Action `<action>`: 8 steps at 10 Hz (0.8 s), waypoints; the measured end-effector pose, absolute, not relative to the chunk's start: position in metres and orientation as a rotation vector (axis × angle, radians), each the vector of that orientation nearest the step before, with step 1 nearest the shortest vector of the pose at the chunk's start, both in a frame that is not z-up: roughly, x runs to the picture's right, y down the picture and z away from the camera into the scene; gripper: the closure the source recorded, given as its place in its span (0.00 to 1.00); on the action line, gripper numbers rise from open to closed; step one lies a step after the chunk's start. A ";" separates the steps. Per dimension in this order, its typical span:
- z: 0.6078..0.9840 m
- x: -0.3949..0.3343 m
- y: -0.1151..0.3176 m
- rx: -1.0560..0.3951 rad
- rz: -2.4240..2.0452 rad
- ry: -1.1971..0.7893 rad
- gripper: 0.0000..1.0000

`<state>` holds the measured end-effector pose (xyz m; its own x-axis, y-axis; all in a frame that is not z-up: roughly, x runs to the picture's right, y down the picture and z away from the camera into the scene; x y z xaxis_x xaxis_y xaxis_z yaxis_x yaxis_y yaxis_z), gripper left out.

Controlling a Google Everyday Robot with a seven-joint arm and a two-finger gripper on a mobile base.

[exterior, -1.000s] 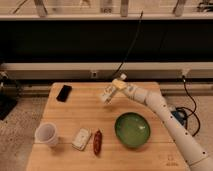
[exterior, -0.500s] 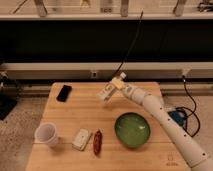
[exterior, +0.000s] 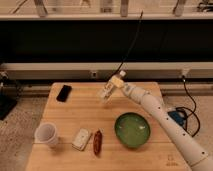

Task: Stand the bottle upright

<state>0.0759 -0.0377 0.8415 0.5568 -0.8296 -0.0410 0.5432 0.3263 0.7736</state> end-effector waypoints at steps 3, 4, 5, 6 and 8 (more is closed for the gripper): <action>0.843 0.074 -0.040 0.853 -0.978 -0.367 0.97; 0.844 0.074 -0.041 0.864 -0.991 -0.351 0.97; 0.844 0.074 -0.042 0.871 -1.001 -0.340 0.97; 0.844 0.074 -0.044 0.880 -1.012 -0.325 0.97; 0.845 0.073 -0.045 0.895 -1.043 -0.297 0.97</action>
<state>0.0732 -0.0449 0.8448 0.5029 -0.8441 -0.1861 0.6188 0.2014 0.7593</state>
